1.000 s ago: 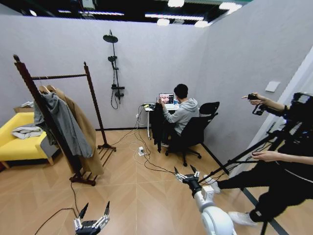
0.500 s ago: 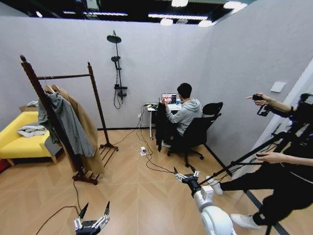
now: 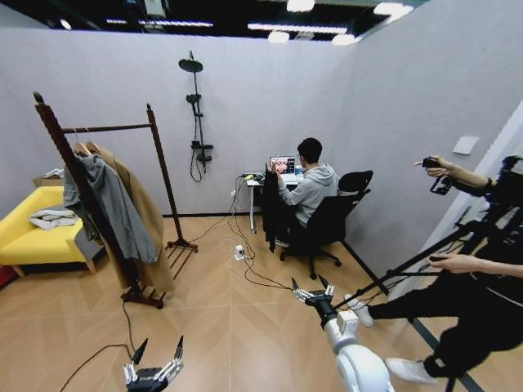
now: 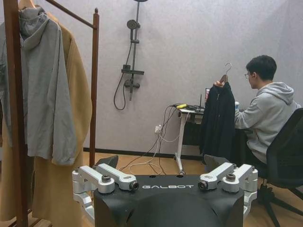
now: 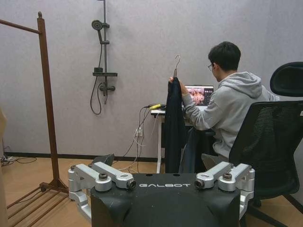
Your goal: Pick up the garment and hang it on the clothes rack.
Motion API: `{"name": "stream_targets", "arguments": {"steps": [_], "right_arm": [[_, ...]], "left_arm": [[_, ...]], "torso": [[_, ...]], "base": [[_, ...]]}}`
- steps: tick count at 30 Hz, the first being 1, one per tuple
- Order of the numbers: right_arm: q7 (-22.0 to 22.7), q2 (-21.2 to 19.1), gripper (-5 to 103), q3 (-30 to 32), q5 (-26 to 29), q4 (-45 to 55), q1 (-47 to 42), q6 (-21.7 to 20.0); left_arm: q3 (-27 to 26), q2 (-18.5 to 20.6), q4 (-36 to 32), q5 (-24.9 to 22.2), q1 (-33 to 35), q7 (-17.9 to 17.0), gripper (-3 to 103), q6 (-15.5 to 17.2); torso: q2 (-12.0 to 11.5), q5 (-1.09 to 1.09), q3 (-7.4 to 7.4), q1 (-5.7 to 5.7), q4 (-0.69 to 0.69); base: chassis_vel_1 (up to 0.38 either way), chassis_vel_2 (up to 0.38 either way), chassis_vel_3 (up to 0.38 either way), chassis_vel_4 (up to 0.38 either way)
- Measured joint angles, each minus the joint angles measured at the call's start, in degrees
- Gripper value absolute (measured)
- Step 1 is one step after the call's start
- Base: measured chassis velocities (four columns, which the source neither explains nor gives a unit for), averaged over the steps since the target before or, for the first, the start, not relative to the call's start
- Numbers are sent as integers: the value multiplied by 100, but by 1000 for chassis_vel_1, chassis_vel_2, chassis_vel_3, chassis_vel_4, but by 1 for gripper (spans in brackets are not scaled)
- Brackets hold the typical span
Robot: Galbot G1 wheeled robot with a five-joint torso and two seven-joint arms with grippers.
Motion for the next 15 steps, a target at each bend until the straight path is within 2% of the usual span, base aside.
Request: {"name": "stream_targets", "arguments": {"steps": [15], "right_arm": [[7, 8, 100, -20, -7, 70, -28, -4]], "left_arm": [[0, 0, 0, 0, -1, 0, 100, 0]], "torso": [[-3, -1, 2, 6, -2]], "base": [[-205, 174, 173, -212]]}}
